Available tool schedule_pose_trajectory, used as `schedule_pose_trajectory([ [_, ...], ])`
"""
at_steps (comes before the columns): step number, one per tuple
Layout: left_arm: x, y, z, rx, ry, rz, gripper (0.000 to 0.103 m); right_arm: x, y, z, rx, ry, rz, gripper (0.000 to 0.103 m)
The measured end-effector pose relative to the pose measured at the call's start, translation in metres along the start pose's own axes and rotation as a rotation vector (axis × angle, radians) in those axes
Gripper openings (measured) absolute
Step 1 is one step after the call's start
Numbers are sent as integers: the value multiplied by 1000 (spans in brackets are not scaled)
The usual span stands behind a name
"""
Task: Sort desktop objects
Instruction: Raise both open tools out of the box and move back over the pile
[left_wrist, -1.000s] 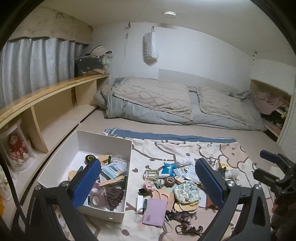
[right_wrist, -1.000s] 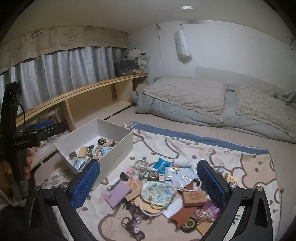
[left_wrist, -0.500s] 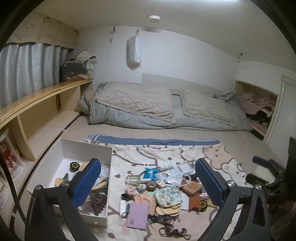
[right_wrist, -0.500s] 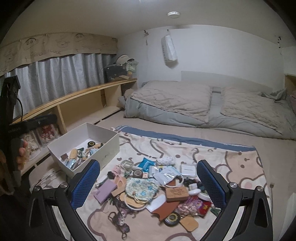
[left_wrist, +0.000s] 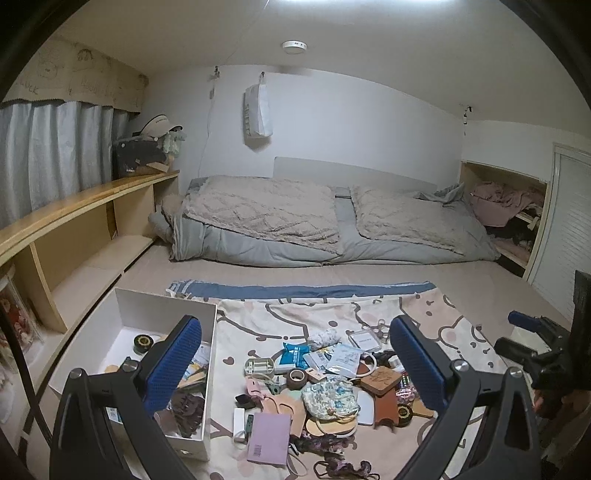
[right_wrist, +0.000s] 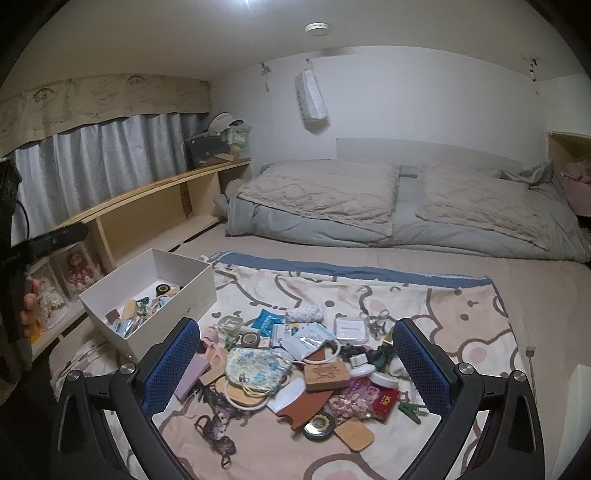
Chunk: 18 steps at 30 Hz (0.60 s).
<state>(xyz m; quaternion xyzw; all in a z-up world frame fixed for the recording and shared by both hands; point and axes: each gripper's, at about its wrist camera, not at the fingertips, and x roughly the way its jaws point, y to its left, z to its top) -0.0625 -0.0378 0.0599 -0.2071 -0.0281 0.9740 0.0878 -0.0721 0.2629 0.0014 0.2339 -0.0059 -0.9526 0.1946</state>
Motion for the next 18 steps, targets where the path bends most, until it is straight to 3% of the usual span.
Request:
schedule_pose_trajectory([
  [18, 44, 16, -74, 0, 56, 6, 103, 30, -40, -32, 25, 53, -117, 103],
])
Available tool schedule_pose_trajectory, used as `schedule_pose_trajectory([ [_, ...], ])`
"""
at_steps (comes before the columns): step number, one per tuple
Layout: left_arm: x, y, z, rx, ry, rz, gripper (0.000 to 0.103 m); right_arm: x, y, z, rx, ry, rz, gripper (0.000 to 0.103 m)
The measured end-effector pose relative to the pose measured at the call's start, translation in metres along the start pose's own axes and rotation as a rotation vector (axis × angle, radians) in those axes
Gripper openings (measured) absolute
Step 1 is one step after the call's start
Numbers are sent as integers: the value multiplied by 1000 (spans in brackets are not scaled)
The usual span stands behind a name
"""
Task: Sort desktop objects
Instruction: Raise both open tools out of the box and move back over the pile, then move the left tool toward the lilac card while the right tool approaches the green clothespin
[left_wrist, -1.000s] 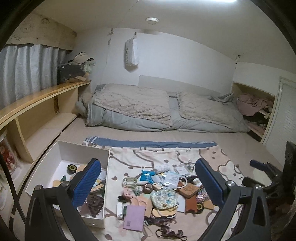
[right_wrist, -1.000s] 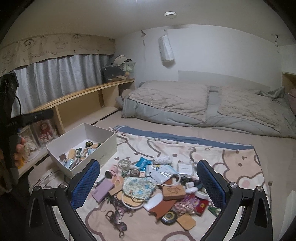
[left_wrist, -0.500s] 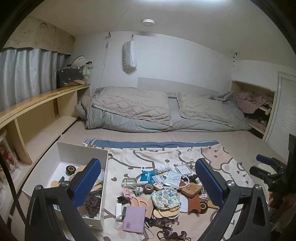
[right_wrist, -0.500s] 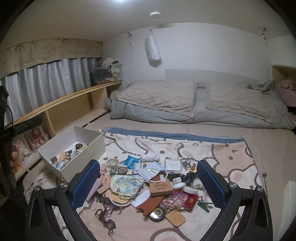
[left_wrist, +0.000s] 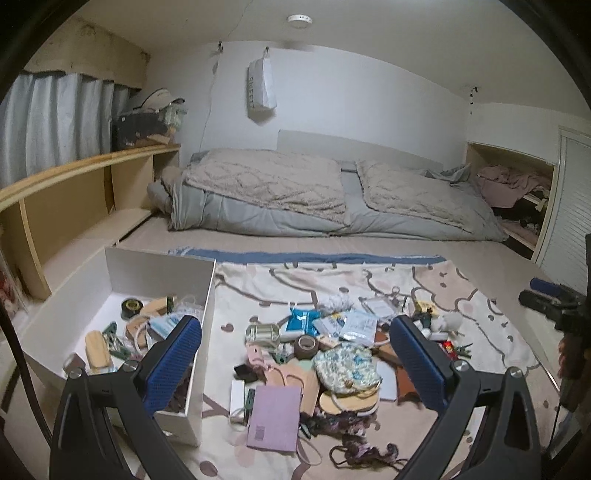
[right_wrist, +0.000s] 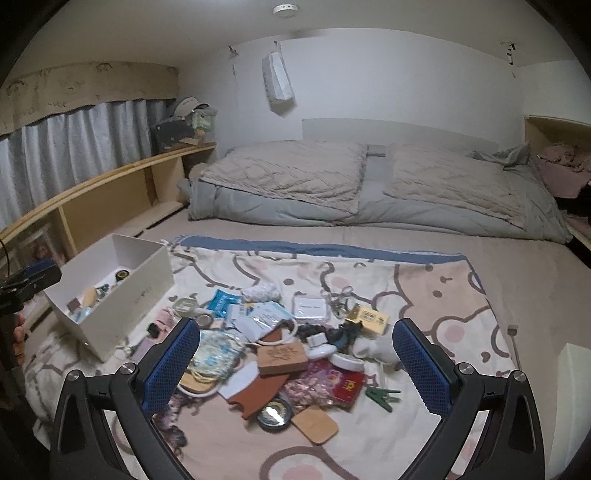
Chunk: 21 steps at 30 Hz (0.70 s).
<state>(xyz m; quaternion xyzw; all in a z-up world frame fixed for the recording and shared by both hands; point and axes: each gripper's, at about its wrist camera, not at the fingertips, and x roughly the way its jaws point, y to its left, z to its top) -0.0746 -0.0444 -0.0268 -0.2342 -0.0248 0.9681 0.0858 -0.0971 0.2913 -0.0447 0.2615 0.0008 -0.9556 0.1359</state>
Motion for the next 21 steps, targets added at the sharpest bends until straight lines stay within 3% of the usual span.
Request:
schedule_pose_trajectory([
  [13, 15, 4, -66, 57, 80, 75, 103, 24, -21, -35, -60, 51, -20, 103],
  [21, 28, 0, -91, -23, 125, 76, 103, 44, -16, -60, -72, 159, 14, 103],
])
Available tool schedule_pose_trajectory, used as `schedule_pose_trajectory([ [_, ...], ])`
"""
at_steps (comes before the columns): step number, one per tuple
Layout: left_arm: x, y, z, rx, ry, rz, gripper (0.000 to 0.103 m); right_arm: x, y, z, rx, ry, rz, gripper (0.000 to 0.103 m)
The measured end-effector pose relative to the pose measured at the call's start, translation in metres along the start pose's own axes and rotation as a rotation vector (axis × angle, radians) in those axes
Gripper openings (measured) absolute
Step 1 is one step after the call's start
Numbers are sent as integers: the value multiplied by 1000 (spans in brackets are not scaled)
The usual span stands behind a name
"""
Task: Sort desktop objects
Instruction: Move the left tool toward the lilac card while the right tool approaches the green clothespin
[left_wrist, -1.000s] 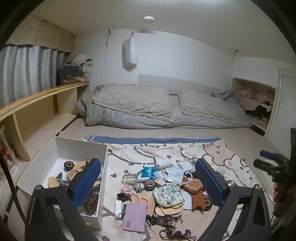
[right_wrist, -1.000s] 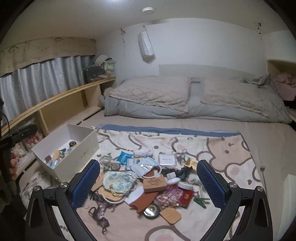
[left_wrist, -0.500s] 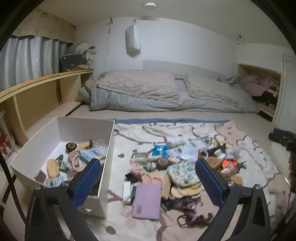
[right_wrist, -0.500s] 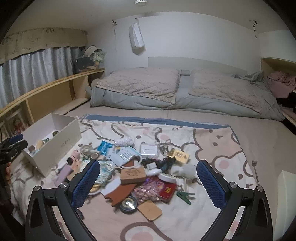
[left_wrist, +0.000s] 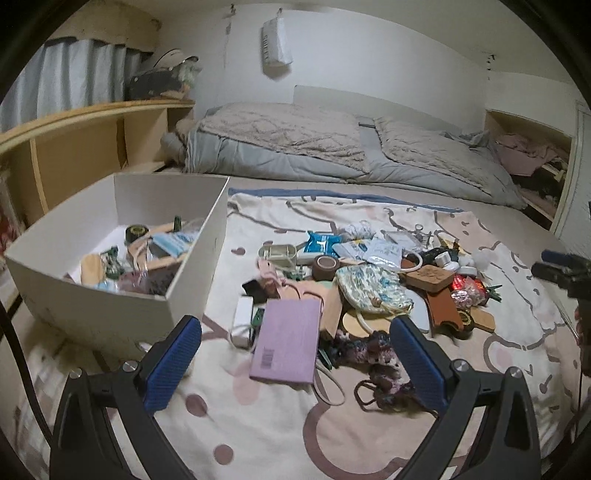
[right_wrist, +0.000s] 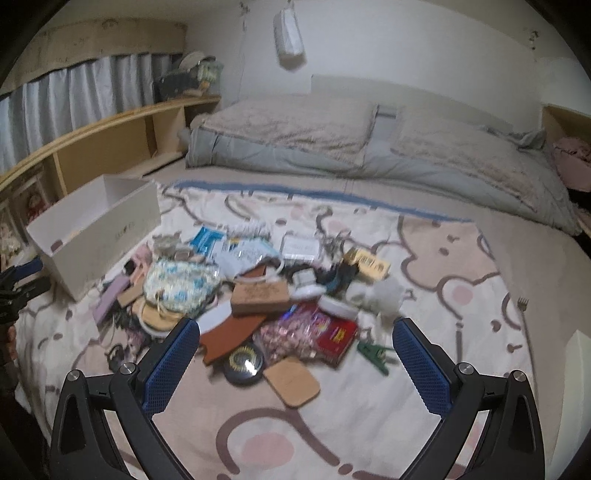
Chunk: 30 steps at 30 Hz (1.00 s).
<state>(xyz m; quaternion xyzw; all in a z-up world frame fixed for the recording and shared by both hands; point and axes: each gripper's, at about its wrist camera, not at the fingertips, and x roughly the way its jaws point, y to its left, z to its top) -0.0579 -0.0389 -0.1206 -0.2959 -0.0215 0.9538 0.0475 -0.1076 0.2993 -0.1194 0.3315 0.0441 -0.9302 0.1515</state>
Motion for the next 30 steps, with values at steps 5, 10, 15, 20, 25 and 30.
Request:
schedule_pose_trajectory([
  [5, 13, -4, -11, -19, 8, 21, 102, 15, 9, -12, 1, 69, 43, 103],
  [10, 27, -1, -19, -39, 26, 43, 102, 27, 11, -25, -1, 105, 40, 103],
  [15, 42, 5, -25, -62, 50, 60, 99, 38, 5, -36, -4, 148, 2, 103],
  [20, 56, 7, -28, -43, 85, 66, 91, 55, -10, -48, 52, 237, -29, 103],
  [25, 68, 8, -31, -38, 119, 54, 91, 60, -32, -50, 123, 244, -85, 103],
  [30, 79, 8, -34, -32, 154, 49, 91, 62, -57, -37, 188, 220, -166, 103],
])
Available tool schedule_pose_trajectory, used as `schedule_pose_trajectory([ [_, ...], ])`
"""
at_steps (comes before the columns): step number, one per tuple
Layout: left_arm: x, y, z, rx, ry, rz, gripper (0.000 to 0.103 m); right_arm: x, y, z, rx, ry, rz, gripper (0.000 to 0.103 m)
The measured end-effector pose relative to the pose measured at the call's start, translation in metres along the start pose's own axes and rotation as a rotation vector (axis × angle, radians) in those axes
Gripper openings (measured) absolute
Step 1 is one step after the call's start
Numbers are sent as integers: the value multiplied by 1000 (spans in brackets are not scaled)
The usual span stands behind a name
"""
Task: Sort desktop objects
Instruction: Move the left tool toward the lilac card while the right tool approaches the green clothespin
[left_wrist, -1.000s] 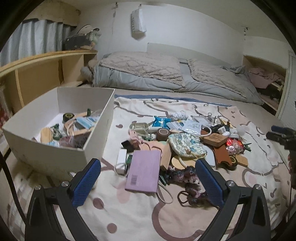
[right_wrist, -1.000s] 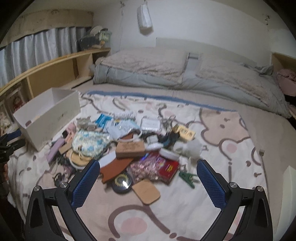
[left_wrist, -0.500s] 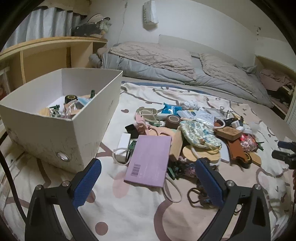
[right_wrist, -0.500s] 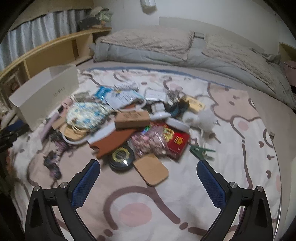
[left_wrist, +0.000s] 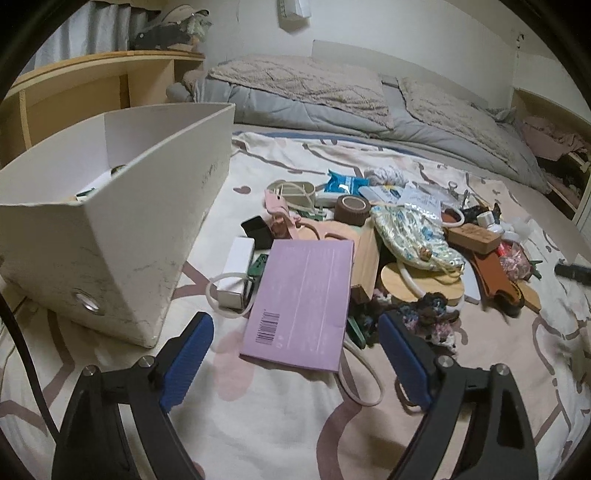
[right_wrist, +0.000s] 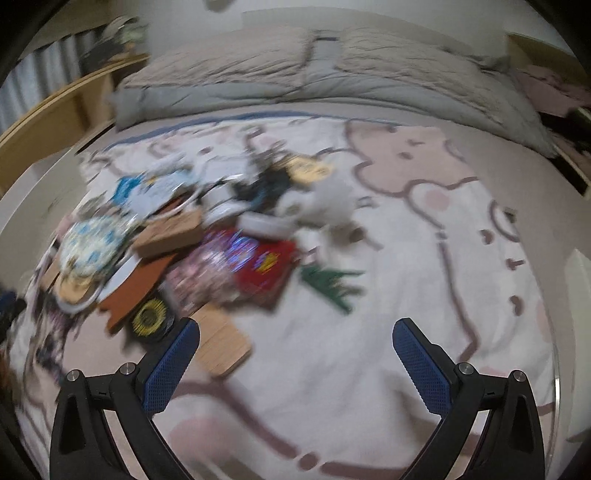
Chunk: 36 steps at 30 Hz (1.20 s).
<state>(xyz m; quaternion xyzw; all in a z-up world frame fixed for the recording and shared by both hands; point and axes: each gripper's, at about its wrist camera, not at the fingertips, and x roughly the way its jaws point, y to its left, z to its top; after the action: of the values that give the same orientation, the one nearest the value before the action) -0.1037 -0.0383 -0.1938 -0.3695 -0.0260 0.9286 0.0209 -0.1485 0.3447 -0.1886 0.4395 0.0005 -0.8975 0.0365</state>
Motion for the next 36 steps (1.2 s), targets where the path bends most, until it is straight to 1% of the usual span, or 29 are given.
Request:
schedule_pose_trajectory([
  [4, 5, 1, -3, 1, 15, 0, 91, 8, -19, 18, 65, -26, -79, 103],
  [8, 8, 4, -5, -15, 21, -7, 91, 27, -33, 33, 117, -9, -141, 103],
  [10, 9, 5, -6, -24, 24, -11, 91, 41, -42, 39, 164, 30, -142, 103],
  [14, 11, 10, -7, -47, 34, -36, 91, 61, -53, 45, 228, 81, -96, 103],
  [19, 17, 16, -8, -81, 66, -43, 91, 87, -69, 43, 294, 147, -122, 103],
  [23, 20, 17, -8, -84, 80, -43, 91, 91, -71, 30, 285, 158, -103, 103],
  [25, 20, 17, -8, -84, 84, -44, 91, 87, -64, 22, 219, 150, -104, 103],
  [26, 20, 17, -8, -85, 86, -44, 91, 85, -63, 20, 208, 143, -104, 103],
  [30, 20, 18, -6, -88, 94, -45, 91, 76, -68, 8, 225, 129, -78, 103],
  [34, 24, 18, -4, -86, 109, -41, 91, 65, -67, -3, 171, 111, -64, 103],
  [36, 27, 17, -2, -85, 119, -36, 91, 65, -68, -4, 162, 117, -52, 103],
])
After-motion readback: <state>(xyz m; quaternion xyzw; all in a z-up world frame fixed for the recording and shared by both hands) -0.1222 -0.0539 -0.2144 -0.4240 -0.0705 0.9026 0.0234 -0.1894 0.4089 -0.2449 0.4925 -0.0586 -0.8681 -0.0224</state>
